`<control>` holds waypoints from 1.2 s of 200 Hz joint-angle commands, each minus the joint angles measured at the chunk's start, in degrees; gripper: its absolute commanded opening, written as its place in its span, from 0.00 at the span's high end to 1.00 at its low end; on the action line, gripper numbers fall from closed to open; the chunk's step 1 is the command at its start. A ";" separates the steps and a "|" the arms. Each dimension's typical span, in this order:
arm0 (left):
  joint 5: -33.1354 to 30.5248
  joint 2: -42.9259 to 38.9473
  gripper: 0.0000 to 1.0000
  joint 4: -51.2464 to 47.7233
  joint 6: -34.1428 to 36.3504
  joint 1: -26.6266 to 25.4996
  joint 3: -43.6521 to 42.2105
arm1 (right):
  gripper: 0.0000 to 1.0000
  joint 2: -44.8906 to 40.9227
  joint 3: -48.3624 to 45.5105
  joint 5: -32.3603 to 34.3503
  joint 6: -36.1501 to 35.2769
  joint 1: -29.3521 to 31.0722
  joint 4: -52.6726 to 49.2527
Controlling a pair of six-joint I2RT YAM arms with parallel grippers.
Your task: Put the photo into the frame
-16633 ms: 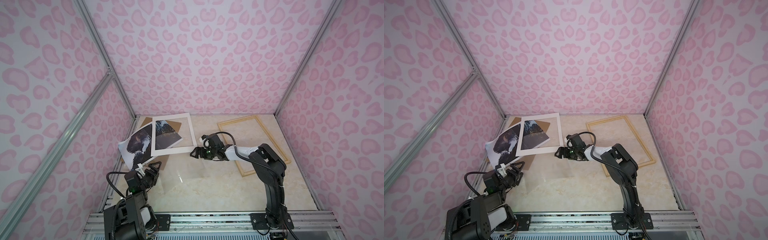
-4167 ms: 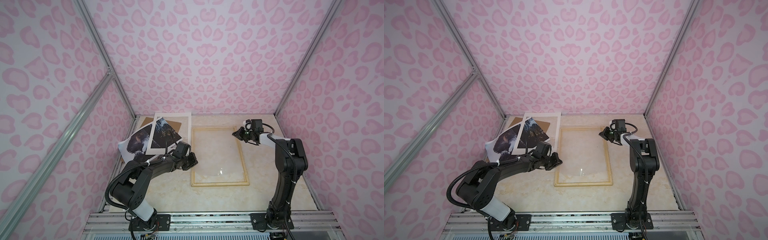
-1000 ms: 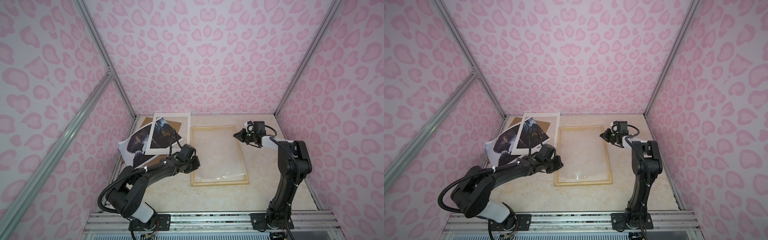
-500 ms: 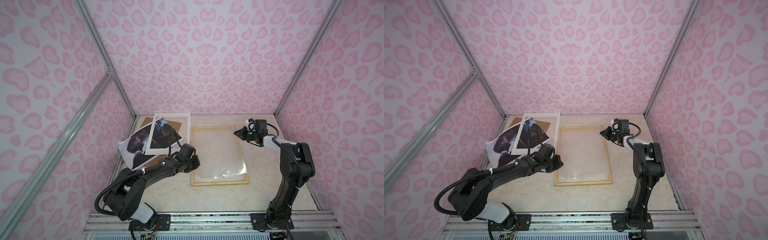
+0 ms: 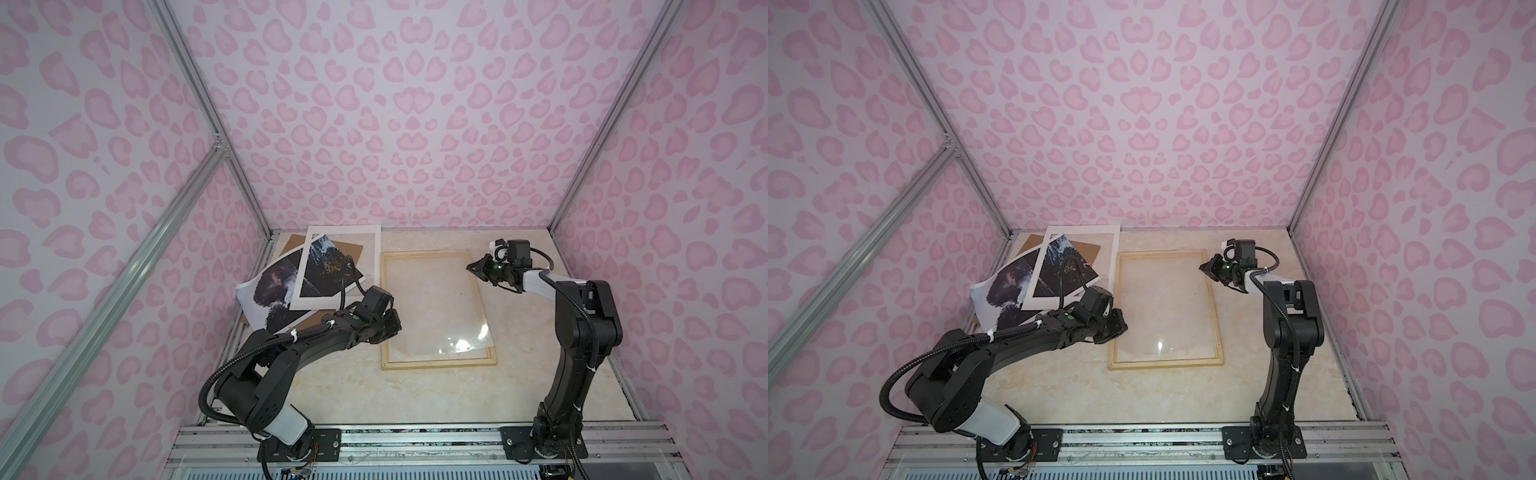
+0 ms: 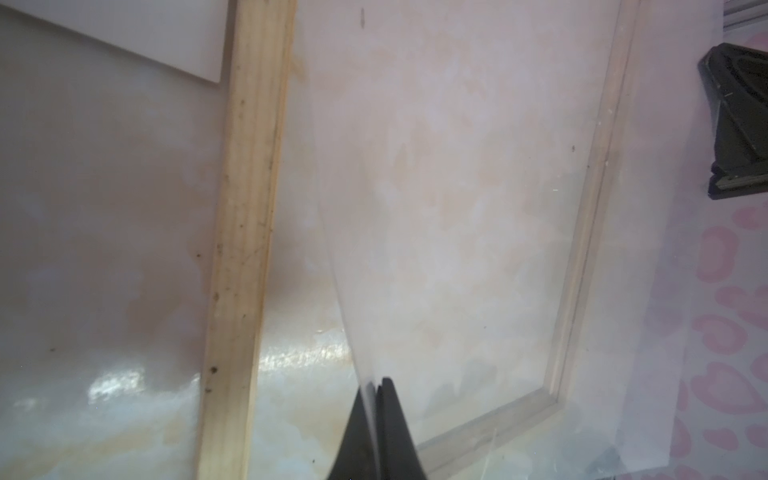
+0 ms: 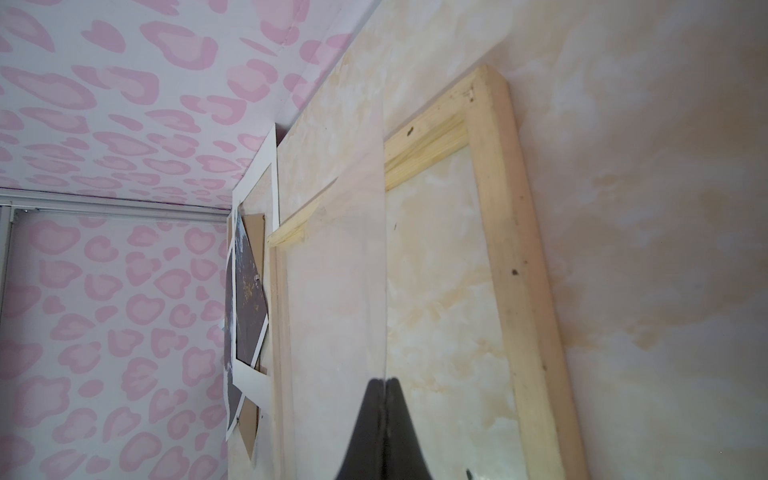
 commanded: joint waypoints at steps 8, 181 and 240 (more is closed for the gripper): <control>-0.53 0.44 0.94 -1.25 0.55 0.04 -0.15 | 1.00 0.82 0.06 1.19 -0.15 0.07 1.76; -6.65 -11.49 0.30 -11.19 1.41 2.22 -4.42 | 1.00 0.99 -3.22 1.63 1.59 0.70 4.73; -2.08 -2.13 0.25 -8.06 3.92 2.41 -0.37 | 1.00 1.52 -4.12 2.51 2.92 0.66 4.83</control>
